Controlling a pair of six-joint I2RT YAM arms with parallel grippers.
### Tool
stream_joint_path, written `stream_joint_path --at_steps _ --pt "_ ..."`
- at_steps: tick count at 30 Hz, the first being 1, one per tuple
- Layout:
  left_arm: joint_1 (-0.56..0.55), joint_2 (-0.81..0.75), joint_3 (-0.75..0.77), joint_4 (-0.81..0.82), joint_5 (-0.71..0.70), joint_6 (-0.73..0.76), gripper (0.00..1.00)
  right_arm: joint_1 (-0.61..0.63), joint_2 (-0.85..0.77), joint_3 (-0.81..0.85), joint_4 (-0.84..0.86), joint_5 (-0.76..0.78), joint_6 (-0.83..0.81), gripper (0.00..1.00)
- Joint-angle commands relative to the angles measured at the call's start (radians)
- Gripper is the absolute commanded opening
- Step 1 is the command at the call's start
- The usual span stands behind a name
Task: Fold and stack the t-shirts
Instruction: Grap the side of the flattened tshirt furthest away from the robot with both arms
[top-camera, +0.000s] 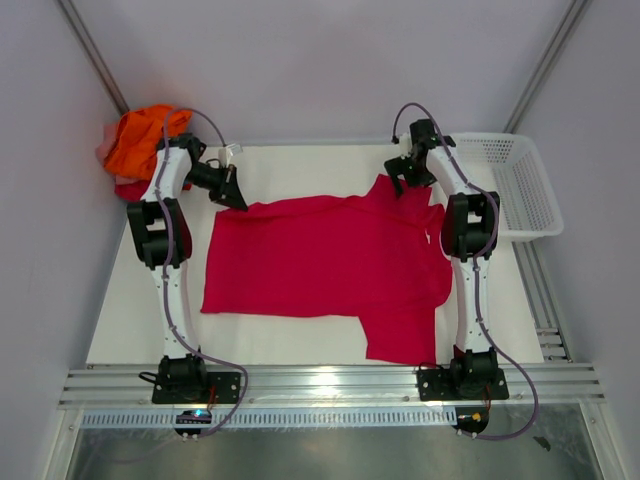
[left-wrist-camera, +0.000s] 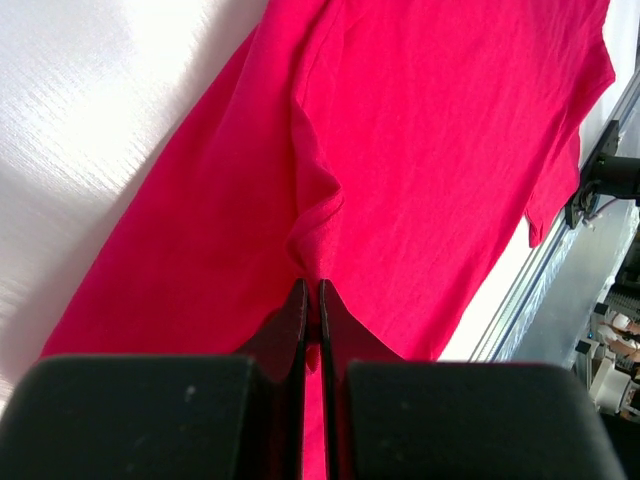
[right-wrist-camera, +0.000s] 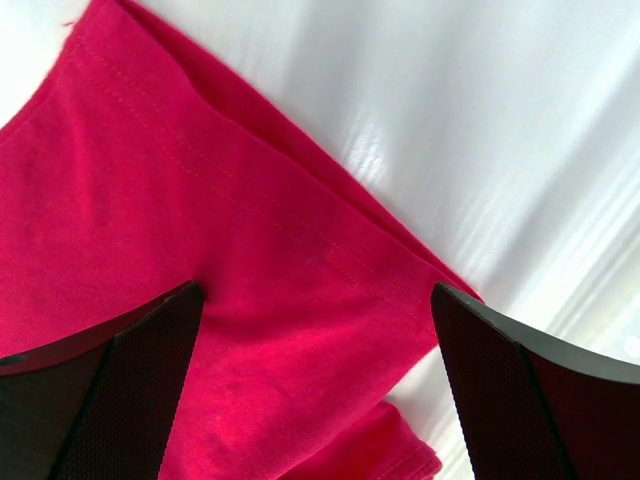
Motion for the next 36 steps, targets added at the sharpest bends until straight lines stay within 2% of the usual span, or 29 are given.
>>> stream_joint_path --at_steps 1,14,23,26,27,28,31,33,36 --pt "0.001 -0.008 -0.009 -0.111 0.035 0.008 0.00 -0.001 0.002 0.028 0.071 0.125 0.017 1.00" --pt "0.000 -0.005 -0.012 -0.114 0.043 0.008 0.00 -0.004 -0.003 0.026 0.132 0.194 0.052 0.99" --pt "0.001 -0.004 -0.024 -0.117 0.046 0.005 0.00 -0.010 0.077 0.089 0.037 0.204 0.032 0.98" --pt "0.000 0.000 -0.023 -0.114 0.049 0.003 0.00 -0.024 0.077 0.080 0.019 0.178 0.020 0.80" --pt "0.001 0.001 -0.021 -0.110 0.049 0.000 0.00 -0.032 0.076 0.080 0.014 0.173 0.022 0.71" --pt "0.001 0.003 -0.020 -0.107 0.054 -0.003 0.00 -0.033 0.074 0.075 0.014 0.161 0.020 0.56" --pt "0.001 0.009 -0.015 -0.096 0.058 -0.015 0.00 -0.040 0.072 0.066 0.008 0.153 0.017 0.39" --pt "0.000 0.012 -0.014 -0.094 0.057 -0.018 0.00 -0.041 0.072 0.060 0.000 0.144 0.011 0.35" --pt "0.001 0.015 -0.014 -0.097 0.057 -0.017 0.00 -0.043 0.072 0.051 -0.012 0.130 0.006 0.18"
